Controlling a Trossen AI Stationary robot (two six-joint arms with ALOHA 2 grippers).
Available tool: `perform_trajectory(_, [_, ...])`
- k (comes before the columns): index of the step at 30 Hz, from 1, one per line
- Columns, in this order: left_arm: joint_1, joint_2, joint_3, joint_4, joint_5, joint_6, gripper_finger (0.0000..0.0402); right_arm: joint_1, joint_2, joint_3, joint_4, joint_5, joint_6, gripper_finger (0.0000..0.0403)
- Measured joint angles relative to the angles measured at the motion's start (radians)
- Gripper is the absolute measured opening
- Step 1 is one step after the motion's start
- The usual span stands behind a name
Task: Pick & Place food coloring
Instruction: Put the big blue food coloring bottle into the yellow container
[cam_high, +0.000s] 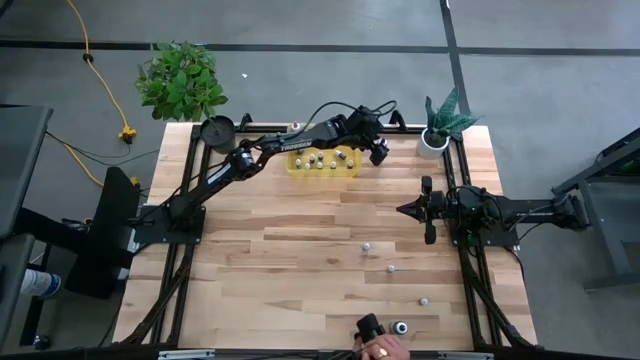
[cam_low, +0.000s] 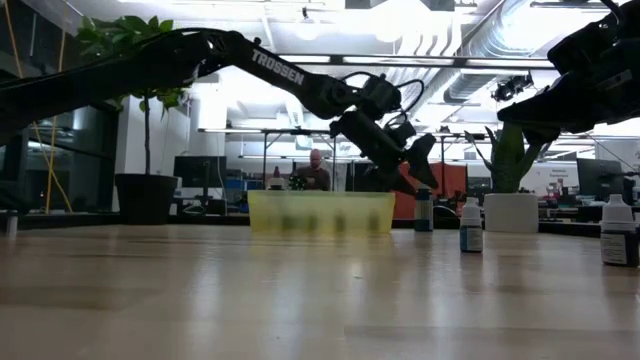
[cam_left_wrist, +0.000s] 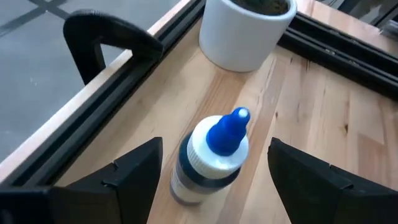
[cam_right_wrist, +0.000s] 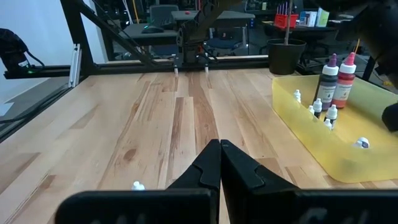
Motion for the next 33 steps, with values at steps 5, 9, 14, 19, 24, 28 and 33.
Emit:
perform_trajectory(5, [-0.002,0.015,0.000,0.023,0.007,0.017,0.0280,0.000,0.000,0.000,0.000,0.000,0.000,0.0000])
perform_trajectory(9, [-0.006,0.015,0.000,0.032,0.007,0.017,0.0262,0.000,0.000,0.000,0.000,0.000,0.000,0.0000])
perform_trajectory(14, [-0.007,0.015,0.000,0.035,0.007,0.017,0.0206,0.000,0.000,0.000,0.000,0.000,0.000,0.0000])
perform_trajectory(19, [-0.006,0.015,0.000,0.034,0.006,0.017,0.0142,0.000,0.000,0.000,0.000,0.000,0.000,0.0000])
perform_trajectory(24, [-0.006,0.011,0.001,0.036,0.005,0.018,0.0098,0.000,0.000,0.000,0.000,0.000,0.000,0.0000])
perform_trajectory(28, [-0.007,0.006,0.000,0.037,0.005,0.018,0.0094,0.000,0.000,0.000,0.000,0.000,0.000,0.0000])
perform_trajectory(33, [-0.007,-0.022,0.000,0.015,-0.003,0.017,0.0094,0.000,0.000,0.000,0.000,0.000,0.000,0.0000])
